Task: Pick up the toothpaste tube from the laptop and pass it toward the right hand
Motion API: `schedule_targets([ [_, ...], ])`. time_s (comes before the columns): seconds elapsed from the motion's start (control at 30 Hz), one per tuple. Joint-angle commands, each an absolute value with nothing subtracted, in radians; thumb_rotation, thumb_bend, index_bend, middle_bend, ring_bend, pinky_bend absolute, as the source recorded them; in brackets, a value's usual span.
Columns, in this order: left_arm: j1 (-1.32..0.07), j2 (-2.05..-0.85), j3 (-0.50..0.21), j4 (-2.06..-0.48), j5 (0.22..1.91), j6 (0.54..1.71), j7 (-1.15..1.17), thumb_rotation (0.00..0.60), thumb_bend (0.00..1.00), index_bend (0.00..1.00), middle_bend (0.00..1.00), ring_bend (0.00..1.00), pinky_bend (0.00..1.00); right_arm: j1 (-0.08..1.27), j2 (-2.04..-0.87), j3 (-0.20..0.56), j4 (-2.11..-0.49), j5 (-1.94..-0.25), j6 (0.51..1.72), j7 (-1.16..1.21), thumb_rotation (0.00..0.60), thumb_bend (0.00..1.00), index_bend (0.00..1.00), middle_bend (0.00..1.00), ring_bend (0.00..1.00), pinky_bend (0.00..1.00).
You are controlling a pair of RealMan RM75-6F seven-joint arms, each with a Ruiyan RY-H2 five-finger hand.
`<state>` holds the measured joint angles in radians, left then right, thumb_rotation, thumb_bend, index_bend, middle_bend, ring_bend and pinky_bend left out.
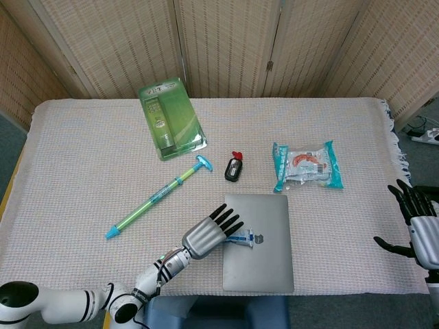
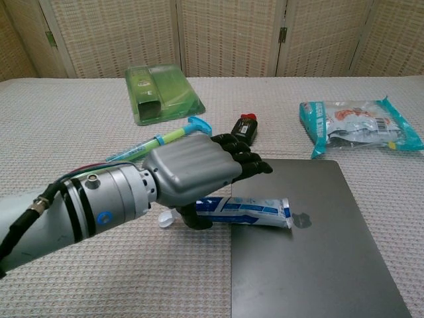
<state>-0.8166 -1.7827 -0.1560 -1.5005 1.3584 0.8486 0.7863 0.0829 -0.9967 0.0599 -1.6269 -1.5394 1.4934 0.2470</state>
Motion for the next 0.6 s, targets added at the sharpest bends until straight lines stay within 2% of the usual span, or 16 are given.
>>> schedule_targets([
  [0.03,-0.842,-1.84,-0.167,-1.452,1.299,0.85,0.836,0.6,0.29,0.0,0.1,0.05,0.01,0.082,-0.996,0.061,-1.627,-1.539,1.495,0.248,0.6,0.14,0.0,0.0,0.0,0.0],
  [0.2,-0.853,-1.891,-0.207,-1.398,1.217,0.884,0.857,0.6,0.29,0.0,0.11,0.07,0.01,0.082,-0.998,0.061,-1.624,-1.539,1.495,0.251,0.6,0.14,0.0,0.0,0.0,0.0],
  [0.3,-0.842,-1.906,-0.244,-1.382,1.162,0.931,0.844,0.6,0.3,0.0,0.15,0.11,0.02,0.082,-0.999,0.061,-1.621,-1.539,1.493,0.253,0.6,0.14,0.0,0.0,0.0,0.0],
  [0.43,-0.824,-1.901,-0.296,-1.361,1.096,0.99,0.806,0.6,0.32,0.04,0.27,0.21,0.02,0.084,-1.002,0.062,-1.616,-1.538,1.491,0.256,0.6,0.14,0.0,0.0,0.0,0.0],
  [0.6,-0.812,-1.853,-0.332,-1.349,1.01,0.973,0.747,0.6,0.32,0.05,0.29,0.21,0.03,0.088,-1.008,0.062,-1.611,-1.543,1.488,0.26,0.6,0.14,0.0,0.0,0.0,0.0],
])
